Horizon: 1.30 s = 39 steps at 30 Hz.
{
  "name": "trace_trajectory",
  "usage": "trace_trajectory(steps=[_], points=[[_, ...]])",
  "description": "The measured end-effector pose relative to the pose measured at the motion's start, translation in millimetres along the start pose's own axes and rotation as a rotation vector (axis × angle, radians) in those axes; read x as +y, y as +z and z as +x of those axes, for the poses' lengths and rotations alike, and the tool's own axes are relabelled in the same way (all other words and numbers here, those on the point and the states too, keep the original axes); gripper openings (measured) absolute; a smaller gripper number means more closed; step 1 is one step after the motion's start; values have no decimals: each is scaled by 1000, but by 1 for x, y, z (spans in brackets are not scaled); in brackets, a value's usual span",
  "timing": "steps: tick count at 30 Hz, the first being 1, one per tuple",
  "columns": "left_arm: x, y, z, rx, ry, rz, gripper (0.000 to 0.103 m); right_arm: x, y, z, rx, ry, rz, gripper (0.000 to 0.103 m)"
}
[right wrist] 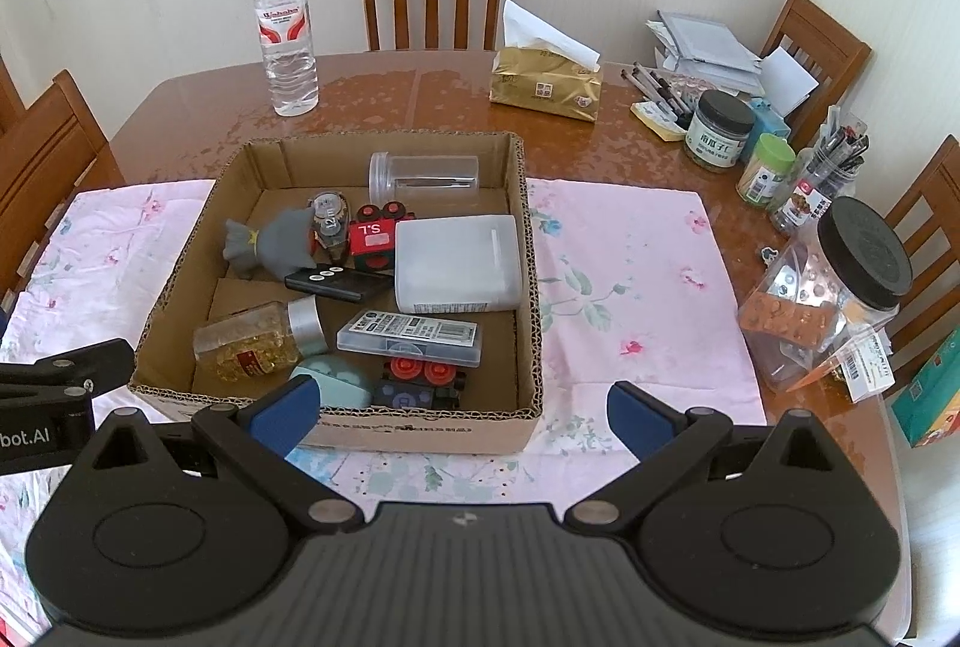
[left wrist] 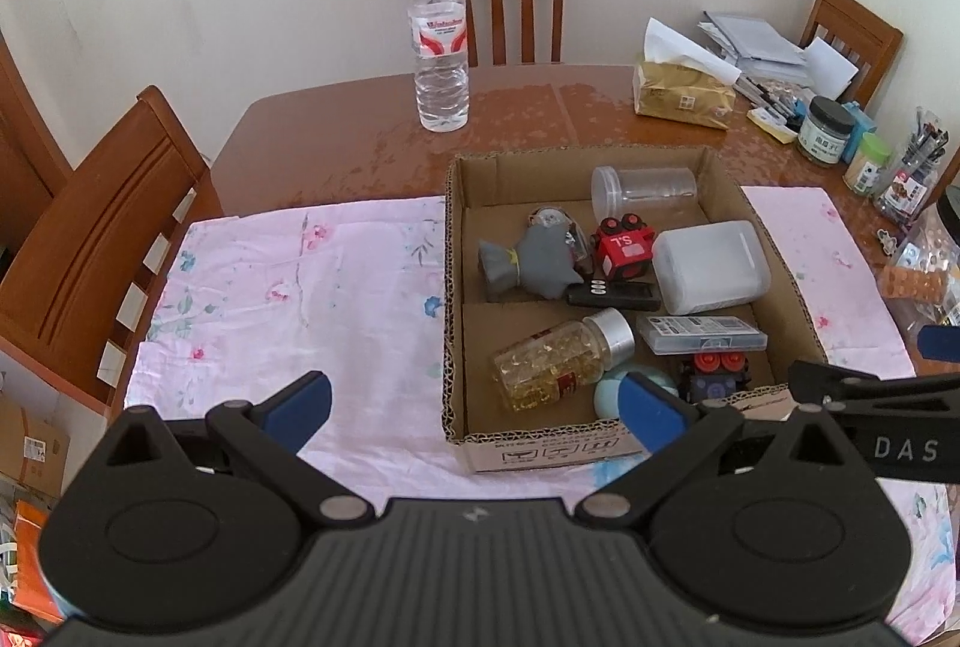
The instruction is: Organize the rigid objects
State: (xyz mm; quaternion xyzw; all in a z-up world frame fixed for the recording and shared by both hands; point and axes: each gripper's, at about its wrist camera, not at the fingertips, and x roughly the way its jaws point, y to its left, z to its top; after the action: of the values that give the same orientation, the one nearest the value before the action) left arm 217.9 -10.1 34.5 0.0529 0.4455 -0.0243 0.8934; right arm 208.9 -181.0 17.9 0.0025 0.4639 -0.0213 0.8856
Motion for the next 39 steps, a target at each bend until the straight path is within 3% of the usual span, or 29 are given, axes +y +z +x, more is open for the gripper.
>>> trace_trajectory(steps=[39], points=[[4, -5, -8, 13, -5, -23, 101, 6, -4, -7, -2, -3, 2, 103]])
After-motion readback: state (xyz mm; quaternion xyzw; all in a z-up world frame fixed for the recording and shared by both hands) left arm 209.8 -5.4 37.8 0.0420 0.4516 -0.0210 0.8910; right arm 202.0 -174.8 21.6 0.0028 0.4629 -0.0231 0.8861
